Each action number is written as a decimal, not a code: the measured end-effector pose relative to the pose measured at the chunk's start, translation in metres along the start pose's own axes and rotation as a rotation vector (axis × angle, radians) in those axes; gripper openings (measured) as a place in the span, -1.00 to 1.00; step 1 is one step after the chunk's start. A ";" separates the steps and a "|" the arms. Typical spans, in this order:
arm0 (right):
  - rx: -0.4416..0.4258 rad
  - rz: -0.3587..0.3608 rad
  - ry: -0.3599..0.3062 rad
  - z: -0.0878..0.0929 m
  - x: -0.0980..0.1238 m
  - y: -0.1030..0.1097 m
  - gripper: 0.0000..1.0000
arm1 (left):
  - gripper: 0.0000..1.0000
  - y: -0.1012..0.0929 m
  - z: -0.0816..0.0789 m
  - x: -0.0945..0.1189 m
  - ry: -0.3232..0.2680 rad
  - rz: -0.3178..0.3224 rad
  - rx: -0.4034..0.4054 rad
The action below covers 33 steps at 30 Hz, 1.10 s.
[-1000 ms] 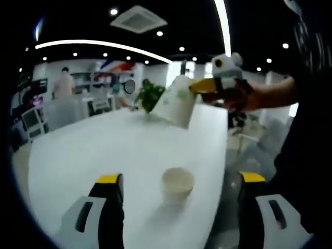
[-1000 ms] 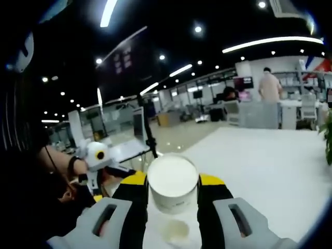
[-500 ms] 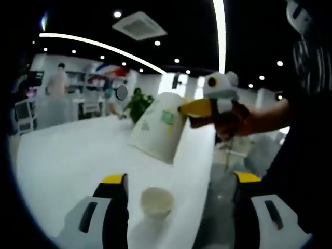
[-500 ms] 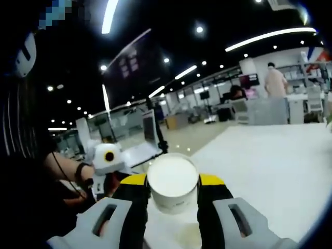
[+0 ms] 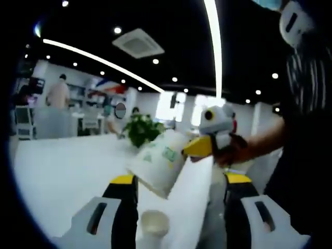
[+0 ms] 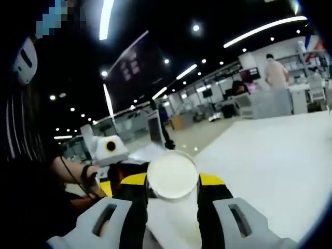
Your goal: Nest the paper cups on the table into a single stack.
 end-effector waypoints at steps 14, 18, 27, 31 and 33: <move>0.017 -0.110 0.034 0.016 -0.003 0.012 -0.35 | -0.35 -0.001 -0.010 0.007 -0.044 0.050 0.060; 0.044 -0.112 0.052 0.023 -0.003 0.013 -0.35 | -0.44 0.001 -0.015 0.006 -0.042 0.074 0.113; 0.036 -0.126 0.045 0.031 -0.002 0.016 -0.36 | -0.68 -0.001 -0.025 0.004 -0.015 0.125 0.201; 0.014 -0.126 0.031 0.034 0.000 0.015 -0.39 | -0.82 -0.003 -0.028 0.002 0.014 0.149 0.195; 0.013 -0.127 0.026 0.034 0.002 0.014 -0.45 | -0.96 -0.006 -0.029 0.002 0.029 0.180 0.179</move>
Point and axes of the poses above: the point that each gripper's makers call its tool centre point, and the gripper's own axes: x roughly backward along the fingers, y roughly to its left, z roughly out of its underside, the point moved 7 cm from there along x, roughly backward along the fingers, and after that the axes turned 11 degrees about -z, right-handed, at the moved point
